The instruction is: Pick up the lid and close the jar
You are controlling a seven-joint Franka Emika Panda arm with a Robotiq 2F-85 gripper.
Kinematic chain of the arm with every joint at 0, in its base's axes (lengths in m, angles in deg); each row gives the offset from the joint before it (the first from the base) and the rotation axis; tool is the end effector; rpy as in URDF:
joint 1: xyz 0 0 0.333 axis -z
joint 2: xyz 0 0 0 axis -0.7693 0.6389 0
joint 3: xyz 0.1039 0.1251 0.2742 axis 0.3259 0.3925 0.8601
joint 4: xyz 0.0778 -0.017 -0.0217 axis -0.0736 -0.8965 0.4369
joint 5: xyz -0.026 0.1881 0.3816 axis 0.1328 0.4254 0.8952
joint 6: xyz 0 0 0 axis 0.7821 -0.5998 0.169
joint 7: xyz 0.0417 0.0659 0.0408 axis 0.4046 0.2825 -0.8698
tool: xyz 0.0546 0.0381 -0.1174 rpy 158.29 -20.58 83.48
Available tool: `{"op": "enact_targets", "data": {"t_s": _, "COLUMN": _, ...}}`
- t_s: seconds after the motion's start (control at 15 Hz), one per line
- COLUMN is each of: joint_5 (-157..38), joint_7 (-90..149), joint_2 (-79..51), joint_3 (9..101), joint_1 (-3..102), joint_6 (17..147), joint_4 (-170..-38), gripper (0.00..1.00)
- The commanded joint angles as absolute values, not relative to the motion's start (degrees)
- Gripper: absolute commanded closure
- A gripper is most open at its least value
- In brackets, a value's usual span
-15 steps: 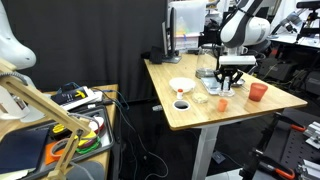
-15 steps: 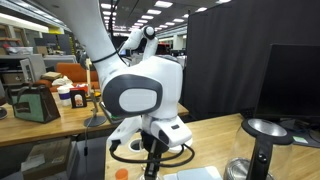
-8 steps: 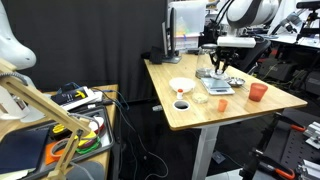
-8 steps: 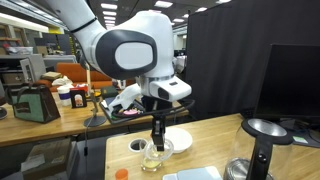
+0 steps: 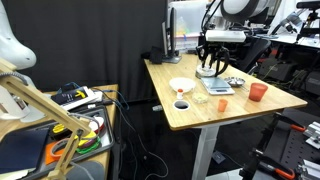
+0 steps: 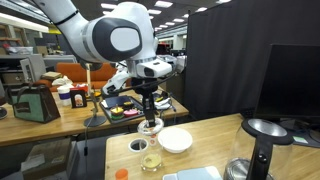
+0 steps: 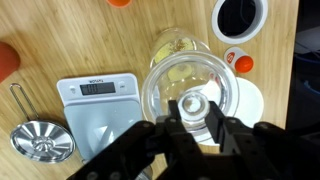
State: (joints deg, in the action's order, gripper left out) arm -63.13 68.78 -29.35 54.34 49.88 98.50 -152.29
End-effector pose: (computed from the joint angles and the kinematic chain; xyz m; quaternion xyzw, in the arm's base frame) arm 0.5183 -0.0365 0.2506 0.9279 -0.3629 0.0858 0.0042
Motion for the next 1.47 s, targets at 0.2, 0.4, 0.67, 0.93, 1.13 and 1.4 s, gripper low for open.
{"op": "enact_targets", "data": {"t_s": 0.2, "joint_5": -65.15, "joint_7": 68.41, "joint_2": -23.91, "joint_3": 55.61, "joint_1": 49.68, "joint_6": 96.90, "joint_4": -147.00, "gripper": 0.92}}
{"op": "enact_targets", "data": {"t_s": 0.4, "joint_5": -65.68, "joint_7": 68.91, "joint_2": -21.42, "joint_3": 54.88, "joint_1": 49.13, "joint_6": 96.64, "joint_4": -145.54, "gripper": 0.92}}
{"op": "enact_targets", "data": {"t_s": 0.67, "joint_5": -65.83, "joint_7": 69.09, "joint_2": -19.13, "joint_3": 54.12, "joint_1": 48.47, "joint_6": 96.31, "joint_4": -144.19, "gripper": 0.92}}
{"op": "enact_targets", "data": {"t_s": 0.93, "joint_5": -64.94, "joint_7": 68.47, "joint_2": -16.94, "joint_3": 53.76, "joint_1": 48.19, "joint_6": 96.05, "joint_4": -142.85, "gripper": 0.92}}
{"op": "enact_targets", "data": {"t_s": 1.13, "joint_5": -63.55, "joint_7": 67.41, "joint_2": -14.90, "joint_3": 53.84, "joint_1": 48.32, "joint_6": 95.39, "joint_4": -141.77, "gripper": 0.92}}
{"op": "enact_targets", "data": {"t_s": 1.4, "joint_5": -62.68, "joint_7": 66.62, "joint_2": -13.27, "joint_3": 53.73, "joint_1": 48.33, "joint_6": 94.88, "joint_4": -140.86, "gripper": 0.92}}
